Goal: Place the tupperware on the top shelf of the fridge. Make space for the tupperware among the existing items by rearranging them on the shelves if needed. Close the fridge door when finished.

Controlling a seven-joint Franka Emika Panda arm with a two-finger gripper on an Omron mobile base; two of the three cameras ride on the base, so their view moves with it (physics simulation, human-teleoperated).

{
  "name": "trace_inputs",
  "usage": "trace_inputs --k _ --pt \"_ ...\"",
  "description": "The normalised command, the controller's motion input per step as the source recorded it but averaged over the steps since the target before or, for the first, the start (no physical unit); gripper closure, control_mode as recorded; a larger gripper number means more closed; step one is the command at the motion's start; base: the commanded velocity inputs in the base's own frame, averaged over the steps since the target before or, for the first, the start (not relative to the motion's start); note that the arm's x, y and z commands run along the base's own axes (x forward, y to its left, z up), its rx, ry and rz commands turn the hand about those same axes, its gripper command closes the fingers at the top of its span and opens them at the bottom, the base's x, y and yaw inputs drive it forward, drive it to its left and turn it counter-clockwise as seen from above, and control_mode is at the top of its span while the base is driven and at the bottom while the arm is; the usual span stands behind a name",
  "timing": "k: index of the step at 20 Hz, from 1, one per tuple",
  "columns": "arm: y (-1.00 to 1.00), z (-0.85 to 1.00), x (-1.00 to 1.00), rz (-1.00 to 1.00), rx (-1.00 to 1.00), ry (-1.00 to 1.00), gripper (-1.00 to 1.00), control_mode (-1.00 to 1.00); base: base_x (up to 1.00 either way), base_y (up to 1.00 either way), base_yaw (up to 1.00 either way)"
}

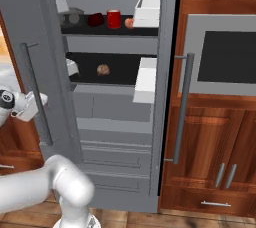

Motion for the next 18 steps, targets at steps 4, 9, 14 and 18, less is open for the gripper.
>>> trace_inputs --k 4,9,14,18 --pt "-0.31 0.44 0.37 0.39 0.02 -0.19 -1.00 -1.00 0.00 0.00 0.00" --pt "-0.37 0.61 0.44 0.33 0.06 -0.31 -1.00 -1.00 0.00 0.00 0.00" --pt "-0.42 0.62 0.67 0.28 0.05 -0.31 -1.00 -1.00 0.00 0.00 0.00" --pt "-0.29 0.69 0.74 0.24 0.02 -0.31 -1.00 -1.00 0.00 0.00 0.00"
